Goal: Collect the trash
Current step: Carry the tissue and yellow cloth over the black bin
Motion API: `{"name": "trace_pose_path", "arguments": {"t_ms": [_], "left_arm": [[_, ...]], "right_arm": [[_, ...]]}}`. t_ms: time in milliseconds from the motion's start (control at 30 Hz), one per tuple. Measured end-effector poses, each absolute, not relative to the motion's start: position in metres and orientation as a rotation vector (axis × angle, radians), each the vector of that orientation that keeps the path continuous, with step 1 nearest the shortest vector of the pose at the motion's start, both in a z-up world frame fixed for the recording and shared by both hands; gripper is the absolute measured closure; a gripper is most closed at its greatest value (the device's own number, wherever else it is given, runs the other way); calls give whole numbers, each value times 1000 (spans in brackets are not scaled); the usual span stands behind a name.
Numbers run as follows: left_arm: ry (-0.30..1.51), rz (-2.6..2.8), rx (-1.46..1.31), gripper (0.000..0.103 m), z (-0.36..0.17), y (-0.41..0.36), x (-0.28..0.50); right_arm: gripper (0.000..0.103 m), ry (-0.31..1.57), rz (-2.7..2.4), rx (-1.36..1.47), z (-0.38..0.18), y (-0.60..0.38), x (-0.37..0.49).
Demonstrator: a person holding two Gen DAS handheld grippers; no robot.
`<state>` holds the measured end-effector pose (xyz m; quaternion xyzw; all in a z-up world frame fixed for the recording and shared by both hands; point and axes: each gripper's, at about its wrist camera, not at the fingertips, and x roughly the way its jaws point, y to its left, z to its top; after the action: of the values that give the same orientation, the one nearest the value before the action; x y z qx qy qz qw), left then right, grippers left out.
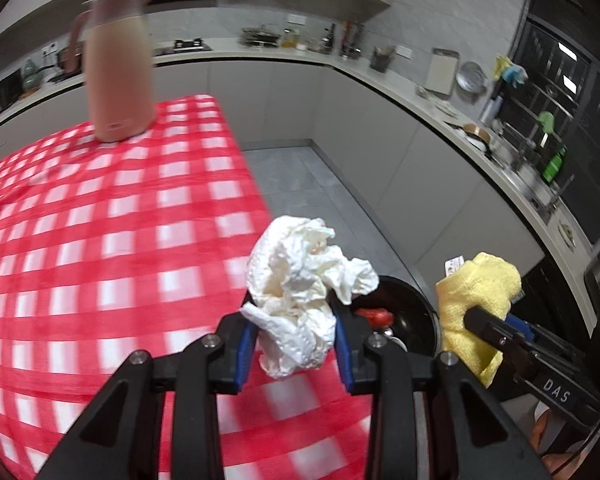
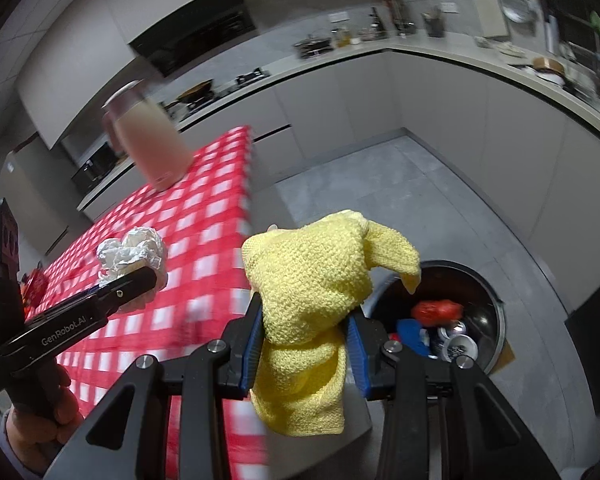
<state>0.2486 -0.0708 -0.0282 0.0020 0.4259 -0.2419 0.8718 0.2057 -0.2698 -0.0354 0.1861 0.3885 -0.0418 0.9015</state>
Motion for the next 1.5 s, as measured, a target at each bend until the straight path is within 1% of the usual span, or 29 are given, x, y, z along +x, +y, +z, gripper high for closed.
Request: {"name": "trace_pose_path", "arguments": {"t_ms": [233, 500, 667, 967, 1300, 1500], "left_arm": [[919, -556, 22, 68, -32, -122, 242], [974, -569, 38, 68, -50, -170, 234], [1011, -561, 40, 68, -59, -181, 229], [1011, -605, 34, 68, -71, -182, 218], [1058, -478, 12, 68, -100, -198, 211], [1100, -382, -18, 67, -133, -225, 220]], "right_arm": [[63, 815, -152, 408, -42, -327, 178], [63, 855, -169, 417, -60, -373, 164], [63, 895, -163, 419, -70, -387, 166], [63, 908, -227, 397, -77, -383, 155], [63, 990, -134, 358, -122, -406, 182], [62, 1042, -35, 315, -152, -435, 209]]}}
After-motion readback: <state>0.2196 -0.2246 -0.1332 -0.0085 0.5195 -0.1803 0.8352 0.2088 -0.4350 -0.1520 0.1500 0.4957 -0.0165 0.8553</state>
